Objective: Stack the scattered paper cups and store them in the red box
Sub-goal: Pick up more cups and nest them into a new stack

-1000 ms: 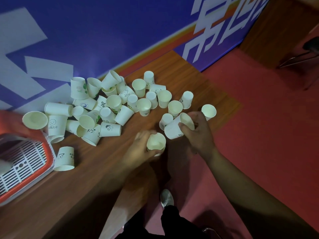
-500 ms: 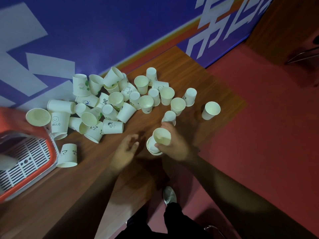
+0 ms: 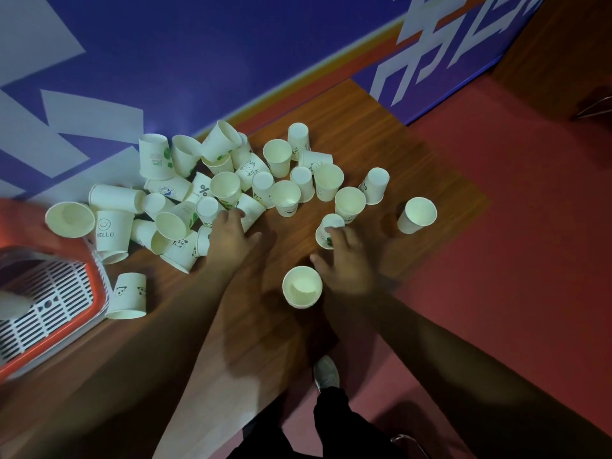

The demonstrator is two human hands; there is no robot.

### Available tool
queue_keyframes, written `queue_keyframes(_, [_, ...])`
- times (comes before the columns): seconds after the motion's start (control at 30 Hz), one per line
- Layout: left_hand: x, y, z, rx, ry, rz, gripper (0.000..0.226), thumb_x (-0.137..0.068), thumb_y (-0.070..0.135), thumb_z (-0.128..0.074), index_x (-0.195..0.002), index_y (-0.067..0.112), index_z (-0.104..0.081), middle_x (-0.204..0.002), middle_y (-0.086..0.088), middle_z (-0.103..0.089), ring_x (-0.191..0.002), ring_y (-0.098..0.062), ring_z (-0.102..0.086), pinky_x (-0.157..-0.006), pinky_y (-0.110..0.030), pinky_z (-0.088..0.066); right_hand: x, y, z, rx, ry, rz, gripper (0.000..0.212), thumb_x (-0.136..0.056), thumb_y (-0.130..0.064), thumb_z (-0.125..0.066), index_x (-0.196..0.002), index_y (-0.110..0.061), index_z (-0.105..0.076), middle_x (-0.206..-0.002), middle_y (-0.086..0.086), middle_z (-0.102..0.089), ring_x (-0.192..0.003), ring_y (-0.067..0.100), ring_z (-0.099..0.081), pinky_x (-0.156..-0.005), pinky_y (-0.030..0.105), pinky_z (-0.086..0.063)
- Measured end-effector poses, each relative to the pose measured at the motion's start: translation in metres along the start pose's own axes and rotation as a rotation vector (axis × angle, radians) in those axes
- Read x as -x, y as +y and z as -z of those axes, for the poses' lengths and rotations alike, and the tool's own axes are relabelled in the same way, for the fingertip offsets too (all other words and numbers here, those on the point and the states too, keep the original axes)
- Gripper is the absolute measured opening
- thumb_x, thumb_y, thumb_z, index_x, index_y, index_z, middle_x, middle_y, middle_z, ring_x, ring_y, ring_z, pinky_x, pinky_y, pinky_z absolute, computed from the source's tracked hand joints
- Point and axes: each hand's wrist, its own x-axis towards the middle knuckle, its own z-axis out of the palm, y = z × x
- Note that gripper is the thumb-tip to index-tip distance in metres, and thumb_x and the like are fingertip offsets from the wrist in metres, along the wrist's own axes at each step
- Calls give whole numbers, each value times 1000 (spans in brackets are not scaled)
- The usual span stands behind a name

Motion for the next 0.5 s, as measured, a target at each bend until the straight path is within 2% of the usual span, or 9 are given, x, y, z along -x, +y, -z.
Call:
queue_keyframes(0.17, [-24, -10, -13, -238, -11, 36, 74, -85, 38, -77, -142, 4, -44, -140, -22, -47, -127, -39, -46, -105, -52, -42, -39, 24, -4, 234, -10, -13, 59, -88, -33, -64, -141, -13, -44, -143, 15, -41, -131, 34, -42, -109, 43, -39])
queue_keyframes(0.3, [-37, -13, -22, -215, -22, 74, 72, -87, 38, -74, -142, 3, -43, -138, -25, -49, -127, -42, -47, -103, -55, -44, -50, 34, -16, 471, -168, 46, 55, -88, -31, -61, -137, -11, -47, -133, 21, -48, -117, 37, -52, -96, 44, -45])
queue_keyframes(0.43, [-50, -15, -27, -227, -30, 109, 67, -89, 37, -72, -137, 0, -44, -129, -28, -54, -120, -44, -52, -97, -54, -47, -54, 38, -23, 548, -145, 72, 40, -64, -15, -81, -99, -2, -65, -98, 26, -60, -79, 41, -63, -68, 43, -53])
queue_keyframes(0.5, [-54, -18, -31, -269, -51, 126, 68, -89, 39, -71, -137, -1, -43, -129, -28, -54, -119, -44, -53, -97, -53, -47, -53, 41, -22, 541, -106, 108, 34, -61, -9, -82, -90, -3, -65, -93, 25, -59, -75, 38, -61, -65, 41, -53])
